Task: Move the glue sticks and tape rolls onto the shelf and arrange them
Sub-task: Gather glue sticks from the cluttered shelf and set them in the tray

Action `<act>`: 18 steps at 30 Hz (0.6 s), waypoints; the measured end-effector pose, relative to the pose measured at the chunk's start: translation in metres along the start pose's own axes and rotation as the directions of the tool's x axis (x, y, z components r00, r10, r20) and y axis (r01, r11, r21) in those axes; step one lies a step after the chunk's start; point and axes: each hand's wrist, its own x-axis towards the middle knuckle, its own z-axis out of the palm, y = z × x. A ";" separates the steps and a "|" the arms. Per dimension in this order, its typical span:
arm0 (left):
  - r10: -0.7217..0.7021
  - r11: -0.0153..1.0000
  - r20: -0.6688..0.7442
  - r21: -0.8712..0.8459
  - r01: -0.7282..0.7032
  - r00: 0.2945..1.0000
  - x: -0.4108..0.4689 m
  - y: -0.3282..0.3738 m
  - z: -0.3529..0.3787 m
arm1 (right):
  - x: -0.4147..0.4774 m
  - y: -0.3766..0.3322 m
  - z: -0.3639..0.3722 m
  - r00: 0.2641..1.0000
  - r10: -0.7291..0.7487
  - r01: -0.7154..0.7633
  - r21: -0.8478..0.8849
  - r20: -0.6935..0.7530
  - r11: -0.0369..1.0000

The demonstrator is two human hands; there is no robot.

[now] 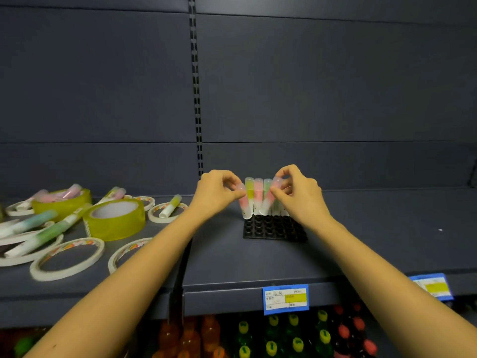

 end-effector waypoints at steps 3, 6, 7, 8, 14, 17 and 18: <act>-0.001 1.000 -0.028 0.028 0.001 1.000 0.001 0.001 0.008 | 0.002 0.006 0.001 1.000 -0.022 0.022 0.000 0.008 1.000; 0.018 0.997 -0.033 0.076 -0.015 0.999 0.002 0.003 0.014 | 0.005 0.009 0.003 0.999 -0.035 0.035 0.008 0.027 0.999; 0.030 0.995 -0.030 0.098 -0.026 0.999 0.003 0.004 0.016 | 0.006 0.010 0.004 0.999 -0.037 0.037 0.010 0.032 0.999; 0.045 0.991 -0.025 0.130 -0.041 0.999 0.004 0.004 0.017 | 0.007 0.010 0.005 0.999 -0.039 0.039 0.010 0.037 0.999; 0.137 0.894 0.017 0.429 -0.131 0.990 0.016 0.011 0.025 | 0.012 0.011 0.012 0.995 -0.076 0.077 -0.020 0.072 0.997; 0.174 0.839 0.021 0.520 -0.160 0.984 0.020 0.008 0.031 | 0.014 0.011 0.014 0.991 -0.087 0.090 -0.033 0.098 0.995; 0.176 0.830 0.017 0.535 -0.158 0.984 0.020 0.005 0.032 | 0.014 0.011 0.015 0.991 -0.087 0.091 -0.035 0.103 0.995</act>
